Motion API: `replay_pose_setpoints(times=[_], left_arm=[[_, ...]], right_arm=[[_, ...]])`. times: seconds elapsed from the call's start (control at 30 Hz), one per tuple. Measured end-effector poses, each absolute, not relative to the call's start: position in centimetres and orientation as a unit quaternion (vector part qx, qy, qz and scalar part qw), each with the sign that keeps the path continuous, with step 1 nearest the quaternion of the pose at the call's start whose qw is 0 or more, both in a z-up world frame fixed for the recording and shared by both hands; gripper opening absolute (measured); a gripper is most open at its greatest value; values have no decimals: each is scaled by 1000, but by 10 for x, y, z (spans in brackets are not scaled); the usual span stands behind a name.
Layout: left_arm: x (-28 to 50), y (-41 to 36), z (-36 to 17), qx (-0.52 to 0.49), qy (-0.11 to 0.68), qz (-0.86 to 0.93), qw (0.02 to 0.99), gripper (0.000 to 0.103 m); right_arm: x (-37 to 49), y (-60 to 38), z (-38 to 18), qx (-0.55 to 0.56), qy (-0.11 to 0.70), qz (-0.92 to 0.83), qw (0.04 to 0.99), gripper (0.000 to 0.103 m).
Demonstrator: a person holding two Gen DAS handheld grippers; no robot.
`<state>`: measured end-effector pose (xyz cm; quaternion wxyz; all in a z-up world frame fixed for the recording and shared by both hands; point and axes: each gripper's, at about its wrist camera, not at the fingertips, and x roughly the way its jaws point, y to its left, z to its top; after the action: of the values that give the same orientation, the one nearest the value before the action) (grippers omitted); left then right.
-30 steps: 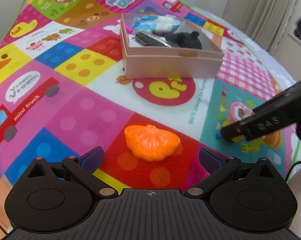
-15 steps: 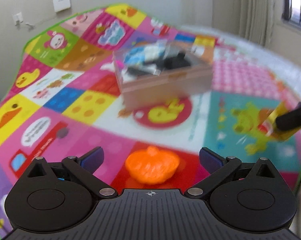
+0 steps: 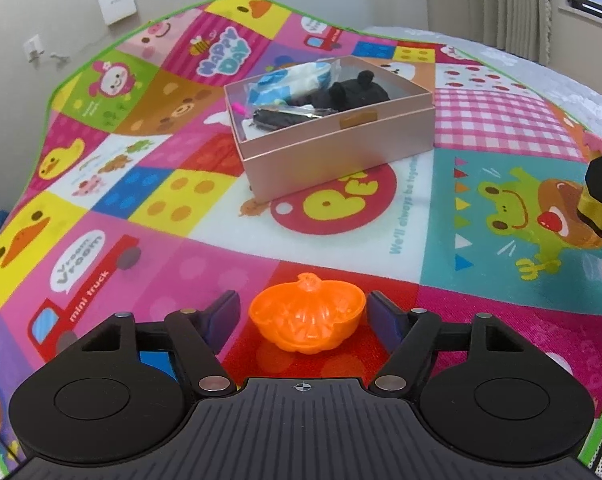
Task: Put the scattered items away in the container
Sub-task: 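Carry the orange toy and pink compact into the pink box and release both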
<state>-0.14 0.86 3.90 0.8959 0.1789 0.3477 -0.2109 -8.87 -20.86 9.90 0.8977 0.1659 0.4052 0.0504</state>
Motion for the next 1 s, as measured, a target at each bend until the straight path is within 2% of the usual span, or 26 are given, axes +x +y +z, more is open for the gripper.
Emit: replay_pose_setpoints(times=[0.13,0.43,0.57,0.7,0.83,1.0], left_arm=[[1,9,38,171,353,-216,894,66],[-14,2,61,154,322,-257,898,66],[-9,-9,92,144,272,-277,910,66],[33,-33,126,159,214,-278,923,66],[95,-52,153,140,177,-269,936,66],[166,-77,145,120,165,-258,944,66]], right_arm=[[-87,-208,98,166,413,45,894,56],[-81,-209,97,167,436,38,884,56],[-72,-213,108,147,443,50,883,56],[-37,-227,141,123,408,39,904,56],[15,-245,178,119,333,29,935,56],[108,-265,188,160,281,16,946,56]])
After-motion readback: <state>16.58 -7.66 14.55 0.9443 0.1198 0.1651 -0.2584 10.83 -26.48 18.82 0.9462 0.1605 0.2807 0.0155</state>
